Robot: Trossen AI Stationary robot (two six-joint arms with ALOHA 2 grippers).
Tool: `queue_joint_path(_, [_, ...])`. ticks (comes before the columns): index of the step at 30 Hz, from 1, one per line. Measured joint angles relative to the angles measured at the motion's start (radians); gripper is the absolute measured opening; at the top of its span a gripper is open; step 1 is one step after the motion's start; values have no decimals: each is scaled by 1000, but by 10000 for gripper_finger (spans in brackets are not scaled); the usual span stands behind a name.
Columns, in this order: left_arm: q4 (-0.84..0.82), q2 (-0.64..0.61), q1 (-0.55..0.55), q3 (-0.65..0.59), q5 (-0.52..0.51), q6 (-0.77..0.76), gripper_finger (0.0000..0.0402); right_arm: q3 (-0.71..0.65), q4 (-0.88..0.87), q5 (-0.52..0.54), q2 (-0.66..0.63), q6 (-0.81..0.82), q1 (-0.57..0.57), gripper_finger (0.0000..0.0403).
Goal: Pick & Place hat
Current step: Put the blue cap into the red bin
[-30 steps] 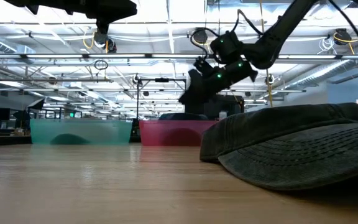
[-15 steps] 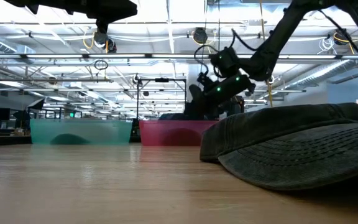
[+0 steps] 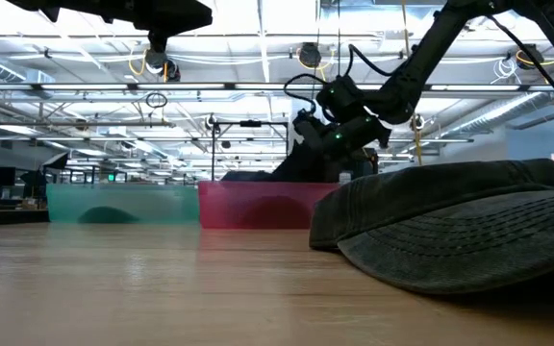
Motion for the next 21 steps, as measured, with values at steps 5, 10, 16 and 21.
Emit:
queue_joint_path(5, [0, 0, 0, 0, 0, 2, 90, 0, 6, 45, -30, -8, 3, 121])
queue_joint_path(10, [-8, 0, 0, 0, 0, 1, 90, -1, -3, 43, -90, -7, 9, 121])
queue_joint_path(16, [-37, 0, 0, 0, -19, 1, 90, 0, -132, -11, -171, -2, 72, 121])
queue_joint_path(21, [-57, 0, 0, 0, -48, -8, 90, -1, -326, 12, -192, -33, 104, 121])
